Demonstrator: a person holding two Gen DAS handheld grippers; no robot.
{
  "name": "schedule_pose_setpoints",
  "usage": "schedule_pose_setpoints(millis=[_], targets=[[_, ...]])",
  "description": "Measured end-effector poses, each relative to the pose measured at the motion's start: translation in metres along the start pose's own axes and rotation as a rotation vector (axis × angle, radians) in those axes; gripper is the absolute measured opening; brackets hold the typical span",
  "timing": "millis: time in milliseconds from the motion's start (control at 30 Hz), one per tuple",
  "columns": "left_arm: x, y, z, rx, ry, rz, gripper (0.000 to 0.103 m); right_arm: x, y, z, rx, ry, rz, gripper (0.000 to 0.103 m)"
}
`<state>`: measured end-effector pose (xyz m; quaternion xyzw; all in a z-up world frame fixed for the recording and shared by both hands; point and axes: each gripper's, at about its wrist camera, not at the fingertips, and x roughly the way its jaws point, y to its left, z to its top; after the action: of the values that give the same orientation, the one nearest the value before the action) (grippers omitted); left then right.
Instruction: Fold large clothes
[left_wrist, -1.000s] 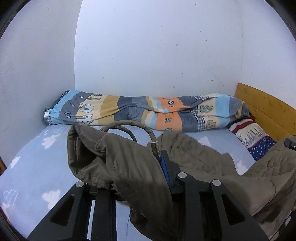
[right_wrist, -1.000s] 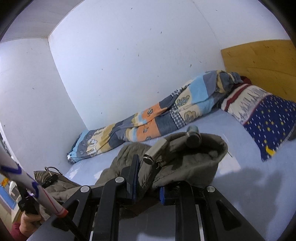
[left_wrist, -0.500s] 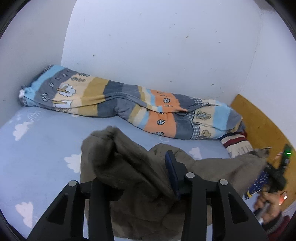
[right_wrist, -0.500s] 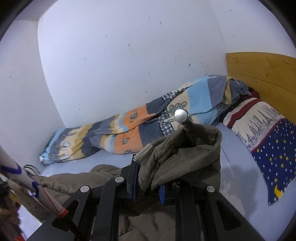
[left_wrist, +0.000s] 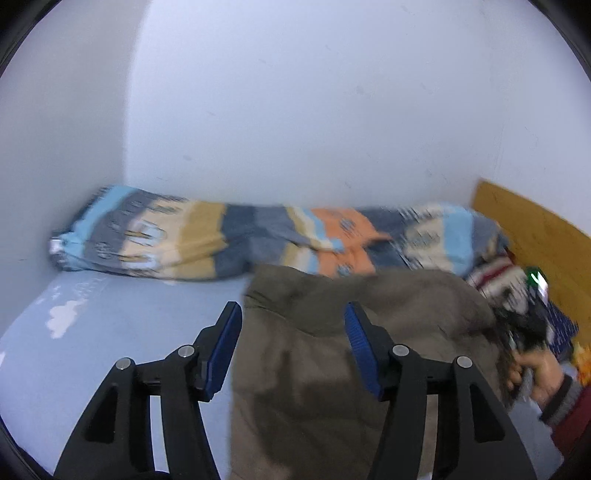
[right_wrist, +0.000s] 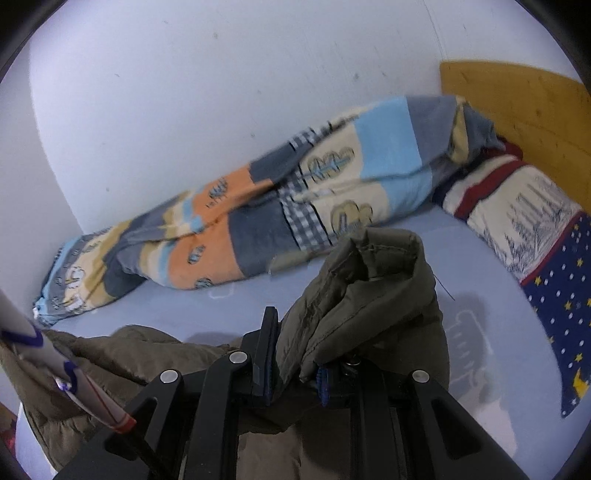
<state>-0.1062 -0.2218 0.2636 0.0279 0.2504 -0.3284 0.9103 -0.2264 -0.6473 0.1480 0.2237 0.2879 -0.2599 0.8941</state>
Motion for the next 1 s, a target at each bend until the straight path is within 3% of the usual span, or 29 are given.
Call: schedule_pose_setpoints(millis=[133,267,400,467,533,600,767,867,1000], targets=[[0.044,-0.052,-0.030,0.105,0.091,-0.085,0.057,0.031,-0.005,0.001,0.021,0.053,-0.006,0.021],[0.090,-0.088,-0.059,0.145,0.160,-0.129,0.057,0.044,-0.012,0.004,0.073,0.092,0.026,0.025],[0.129,-0.107,-0.081,0.196,0.176,-0.064,0.057,0.042,-0.022,0.006,0.108,0.118,0.091,0.032],[0.152,-0.103,-0.088,0.181,0.209,-0.021,0.057,0.031,-0.030,0.008,0.144,0.101,0.146,0.052],[0.166,-0.098,-0.093,0.160,0.226,-0.010,0.057,0.014,-0.038,0.014,0.169,0.058,0.177,0.062],[0.174,-0.093,-0.093,0.142,0.232,-0.002,0.058,-0.007,-0.047,0.023,0.186,0.022,0.224,0.063],[0.183,-0.095,-0.099,0.135,0.232,0.011,0.061,-0.034,-0.024,0.013,0.024,0.037,0.219,0.063],[0.189,-0.095,-0.104,0.133,0.236,0.017,0.062,-0.021,0.003,-0.013,-0.112,0.092,0.177,0.063],[0.197,-0.091,-0.107,0.130,0.244,0.015,0.064,0.011,0.021,-0.042,-0.188,0.138,0.124,0.062]])
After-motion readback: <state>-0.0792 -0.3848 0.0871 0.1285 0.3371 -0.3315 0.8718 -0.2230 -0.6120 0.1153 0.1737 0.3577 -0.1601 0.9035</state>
